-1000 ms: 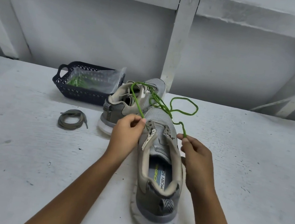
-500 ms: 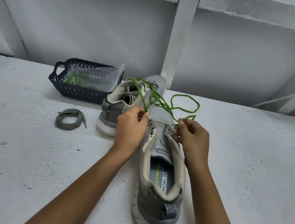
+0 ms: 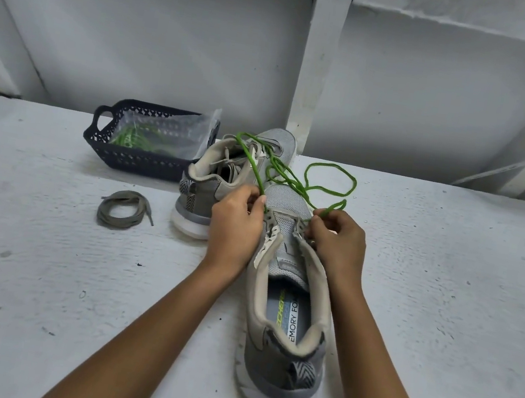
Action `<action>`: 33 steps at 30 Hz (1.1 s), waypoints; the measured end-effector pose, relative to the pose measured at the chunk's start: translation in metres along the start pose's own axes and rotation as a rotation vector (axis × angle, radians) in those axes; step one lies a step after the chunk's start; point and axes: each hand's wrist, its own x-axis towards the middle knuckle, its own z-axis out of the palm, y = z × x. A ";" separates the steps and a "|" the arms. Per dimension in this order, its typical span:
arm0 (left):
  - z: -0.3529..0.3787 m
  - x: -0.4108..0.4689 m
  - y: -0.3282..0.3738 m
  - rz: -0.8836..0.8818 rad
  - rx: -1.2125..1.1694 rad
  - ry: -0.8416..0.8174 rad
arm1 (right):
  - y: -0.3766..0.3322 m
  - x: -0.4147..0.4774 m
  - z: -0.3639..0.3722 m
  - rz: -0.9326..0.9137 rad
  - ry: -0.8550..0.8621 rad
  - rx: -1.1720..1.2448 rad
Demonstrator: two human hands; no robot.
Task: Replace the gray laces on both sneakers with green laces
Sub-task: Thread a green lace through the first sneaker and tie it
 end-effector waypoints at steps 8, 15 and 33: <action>0.000 0.001 -0.003 0.038 0.065 -0.056 | 0.001 -0.001 0.000 -0.013 0.005 -0.026; -0.004 0.003 -0.006 0.102 0.167 -0.153 | 0.005 -0.001 0.001 -0.043 0.020 -0.055; -0.031 0.006 0.016 -0.221 0.178 -0.738 | -0.017 0.013 -0.010 -0.135 -0.319 -0.496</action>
